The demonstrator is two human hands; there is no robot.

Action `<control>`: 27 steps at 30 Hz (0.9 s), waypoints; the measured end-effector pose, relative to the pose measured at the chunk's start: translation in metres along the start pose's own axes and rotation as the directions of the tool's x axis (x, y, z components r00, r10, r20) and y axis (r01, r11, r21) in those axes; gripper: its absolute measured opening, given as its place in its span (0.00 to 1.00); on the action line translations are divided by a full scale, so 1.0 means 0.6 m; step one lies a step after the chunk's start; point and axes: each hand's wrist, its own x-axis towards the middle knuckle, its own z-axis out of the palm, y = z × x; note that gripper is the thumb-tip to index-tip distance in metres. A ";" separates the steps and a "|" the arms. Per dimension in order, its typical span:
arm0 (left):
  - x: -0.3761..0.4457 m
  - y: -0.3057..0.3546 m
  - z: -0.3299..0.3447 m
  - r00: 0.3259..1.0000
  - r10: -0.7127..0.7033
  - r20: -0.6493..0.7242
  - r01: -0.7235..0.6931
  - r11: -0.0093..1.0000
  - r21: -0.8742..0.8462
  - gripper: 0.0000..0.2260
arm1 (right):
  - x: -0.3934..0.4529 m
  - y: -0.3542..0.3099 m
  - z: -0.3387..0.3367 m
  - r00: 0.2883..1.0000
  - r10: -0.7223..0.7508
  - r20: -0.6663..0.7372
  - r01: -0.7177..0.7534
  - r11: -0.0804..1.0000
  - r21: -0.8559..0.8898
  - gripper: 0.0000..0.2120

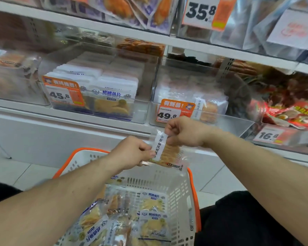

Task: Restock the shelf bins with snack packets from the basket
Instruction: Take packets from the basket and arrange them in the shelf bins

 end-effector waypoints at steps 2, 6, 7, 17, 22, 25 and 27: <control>0.008 0.021 0.010 0.998 0.029 -0.055 -0.027 0.999 0.030 0.10 | -0.016 0.002 -0.020 0.999 0.001 -0.045 -0.004 0.998 -0.056 0.08; 0.030 0.072 0.034 0.977 0.128 -0.169 -0.112 0.989 0.100 0.08 | -0.038 0.008 -0.052 0.988 -0.010 -0.155 -0.033 0.961 -0.276 0.11; 0.036 0.086 0.038 0.967 0.160 -0.199 -0.136 0.982 0.131 0.09 | -0.043 0.008 -0.059 0.983 -0.019 -0.180 -0.039 0.950 -0.309 0.10; 0.080 0.179 0.052 0.784 0.483 -0.389 -0.369 0.867 0.334 0.07 | -0.068 0.021 -0.144 0.860 -0.071 -0.505 -0.129 0.928 -0.351 0.04; 0.108 0.189 0.023 0.669 0.491 -0.558 -0.115 0.810 0.575 0.49 | -0.062 0.039 -0.214 0.718 -0.139 -0.681 -0.216 0.887 -0.409 0.08; 0.128 0.168 0.015 0.778 0.303 -0.550 0.018 0.865 0.501 0.57 | -0.038 0.056 -0.231 0.766 -0.113 -0.633 -0.280 0.828 -0.486 0.09; 0.136 0.153 0.017 0.798 0.279 -0.534 0.055 0.849 0.526 0.58 | -0.015 0.072 -0.233 0.809 -0.059 -0.585 -0.330 0.778 -0.534 0.08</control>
